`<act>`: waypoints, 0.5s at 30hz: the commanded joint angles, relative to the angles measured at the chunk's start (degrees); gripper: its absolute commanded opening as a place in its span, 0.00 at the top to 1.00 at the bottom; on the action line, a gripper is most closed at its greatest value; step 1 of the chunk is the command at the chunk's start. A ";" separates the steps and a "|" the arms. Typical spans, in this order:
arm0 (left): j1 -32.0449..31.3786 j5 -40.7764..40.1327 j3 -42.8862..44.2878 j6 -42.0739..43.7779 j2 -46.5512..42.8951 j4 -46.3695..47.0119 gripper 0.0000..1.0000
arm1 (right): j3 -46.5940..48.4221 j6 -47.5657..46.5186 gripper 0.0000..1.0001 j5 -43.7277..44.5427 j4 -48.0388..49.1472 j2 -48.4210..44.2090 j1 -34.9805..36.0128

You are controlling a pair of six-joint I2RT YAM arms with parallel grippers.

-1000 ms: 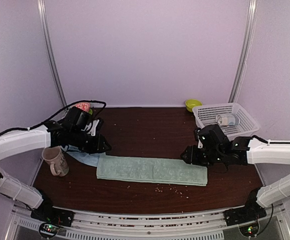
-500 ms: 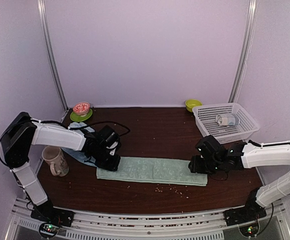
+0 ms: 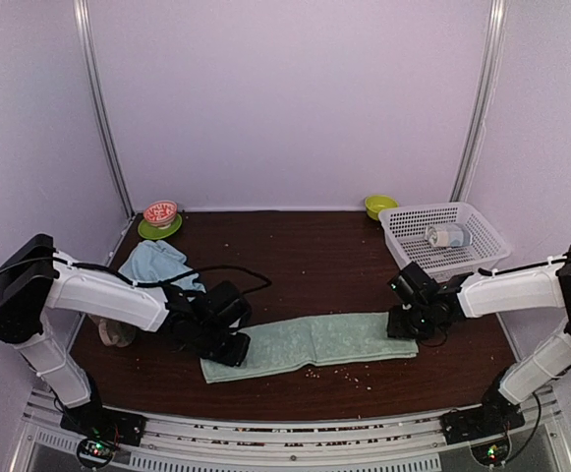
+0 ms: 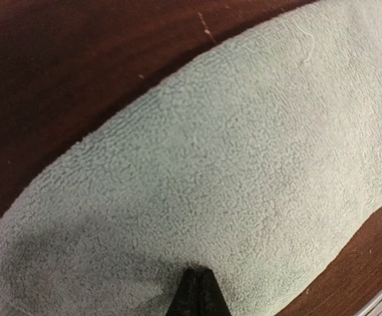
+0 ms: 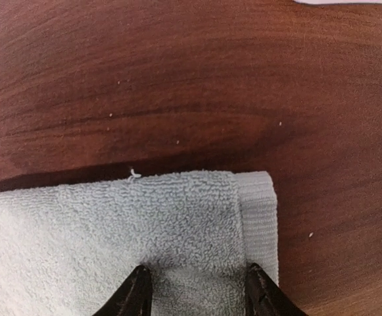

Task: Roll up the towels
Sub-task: Adjust the towel at the center of the board.

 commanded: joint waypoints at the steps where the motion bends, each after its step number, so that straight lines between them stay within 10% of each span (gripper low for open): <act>1: -4.19 -0.82 0.41 -5.87 1.97 -1.96 1.00 | 3.43 -6.94 0.51 -0.12 -4.49 3.37 -2.85; 15: -5.45 -7.09 -0.89 -6.21 -1.82 -8.99 1.00 | 9.65 -9.05 0.47 -0.80 -9.45 1.28 -5.30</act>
